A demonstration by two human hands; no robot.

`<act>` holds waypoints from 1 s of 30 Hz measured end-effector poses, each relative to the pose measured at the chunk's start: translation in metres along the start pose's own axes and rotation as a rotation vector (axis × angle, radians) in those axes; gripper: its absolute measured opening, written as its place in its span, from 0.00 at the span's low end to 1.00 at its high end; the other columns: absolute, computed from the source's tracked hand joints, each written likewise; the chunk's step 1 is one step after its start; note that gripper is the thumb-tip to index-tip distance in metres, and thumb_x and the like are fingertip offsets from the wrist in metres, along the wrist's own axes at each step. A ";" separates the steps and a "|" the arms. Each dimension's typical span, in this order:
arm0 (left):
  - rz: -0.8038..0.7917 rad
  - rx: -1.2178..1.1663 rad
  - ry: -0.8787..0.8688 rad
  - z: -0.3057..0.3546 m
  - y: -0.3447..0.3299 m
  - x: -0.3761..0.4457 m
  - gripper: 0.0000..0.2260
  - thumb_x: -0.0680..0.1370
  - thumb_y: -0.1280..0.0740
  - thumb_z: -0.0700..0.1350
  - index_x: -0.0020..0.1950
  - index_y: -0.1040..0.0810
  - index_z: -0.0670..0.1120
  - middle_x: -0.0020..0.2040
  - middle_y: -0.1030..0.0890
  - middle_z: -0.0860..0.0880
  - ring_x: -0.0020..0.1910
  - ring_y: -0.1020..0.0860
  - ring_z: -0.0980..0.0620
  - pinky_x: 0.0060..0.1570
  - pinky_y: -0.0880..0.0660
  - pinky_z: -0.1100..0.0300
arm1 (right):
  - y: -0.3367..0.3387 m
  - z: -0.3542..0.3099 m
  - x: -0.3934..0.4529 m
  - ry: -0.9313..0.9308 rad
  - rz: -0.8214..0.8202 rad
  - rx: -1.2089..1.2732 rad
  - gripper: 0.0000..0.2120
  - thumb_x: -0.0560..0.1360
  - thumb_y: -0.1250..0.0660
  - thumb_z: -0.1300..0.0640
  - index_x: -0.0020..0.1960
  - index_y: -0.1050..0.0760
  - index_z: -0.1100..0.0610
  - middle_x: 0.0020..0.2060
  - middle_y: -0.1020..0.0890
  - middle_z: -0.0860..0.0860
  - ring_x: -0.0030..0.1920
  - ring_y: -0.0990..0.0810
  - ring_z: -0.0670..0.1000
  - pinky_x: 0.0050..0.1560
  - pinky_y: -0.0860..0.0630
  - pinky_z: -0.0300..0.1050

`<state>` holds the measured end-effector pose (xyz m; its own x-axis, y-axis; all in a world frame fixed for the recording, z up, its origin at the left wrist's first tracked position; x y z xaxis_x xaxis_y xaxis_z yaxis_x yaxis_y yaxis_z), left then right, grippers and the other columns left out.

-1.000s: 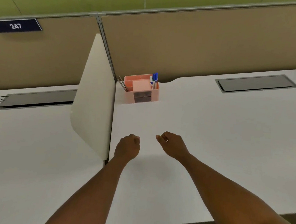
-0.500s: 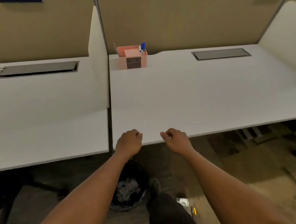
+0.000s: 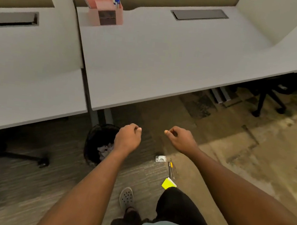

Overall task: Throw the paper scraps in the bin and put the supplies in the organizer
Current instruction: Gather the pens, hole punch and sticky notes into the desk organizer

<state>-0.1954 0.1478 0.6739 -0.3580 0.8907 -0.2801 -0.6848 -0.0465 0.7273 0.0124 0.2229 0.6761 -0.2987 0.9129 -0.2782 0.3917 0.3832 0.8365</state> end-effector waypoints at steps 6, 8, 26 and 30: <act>-0.071 0.007 0.000 0.004 -0.071 -0.020 0.12 0.81 0.41 0.51 0.53 0.21 0.46 0.52 0.18 0.45 0.52 0.21 0.44 0.51 0.24 0.51 | -0.022 0.062 -0.024 -0.118 -0.037 0.040 0.14 0.76 0.36 0.43 0.37 0.28 0.50 0.29 0.26 0.44 0.37 0.26 0.49 0.37 0.38 0.41; -0.090 0.016 0.012 0.003 -0.098 -0.025 0.12 0.80 0.40 0.50 0.53 0.21 0.45 0.52 0.18 0.45 0.53 0.21 0.43 0.52 0.24 0.50 | -0.030 0.083 -0.025 -0.136 -0.063 0.050 0.14 0.76 0.36 0.42 0.37 0.29 0.50 0.31 0.24 0.45 0.38 0.23 0.52 0.37 0.37 0.41; -0.302 -0.050 0.472 -0.129 -0.499 -0.016 0.12 0.80 0.37 0.46 0.60 0.20 0.44 0.59 0.18 0.44 0.58 0.21 0.45 0.58 0.26 0.55 | -0.296 0.405 0.024 -0.170 -0.428 0.105 0.10 0.76 0.33 0.48 0.49 0.23 0.55 0.49 0.17 0.54 0.49 0.19 0.56 0.42 0.33 0.40; -0.377 0.038 0.596 -0.190 -0.582 -0.011 0.14 0.80 0.39 0.49 0.62 0.22 0.46 0.60 0.18 0.44 0.59 0.22 0.42 0.58 0.25 0.52 | -0.373 0.494 0.030 -0.250 -0.450 0.037 0.09 0.76 0.35 0.51 0.50 0.24 0.57 0.49 0.17 0.59 0.50 0.19 0.61 0.46 0.27 0.47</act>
<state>0.0867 0.0794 0.1350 -0.3944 0.4431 -0.8050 -0.8120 0.2421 0.5311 0.2869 0.1772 0.1226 -0.2289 0.6605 -0.7151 0.3038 0.7464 0.5922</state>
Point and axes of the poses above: each hand's wrist, its own x-axis towards the middle knuckle, its own y-axis out of the back of the hand, z = x × y, the point moved 5 cm from there along x, towards the middle knuckle
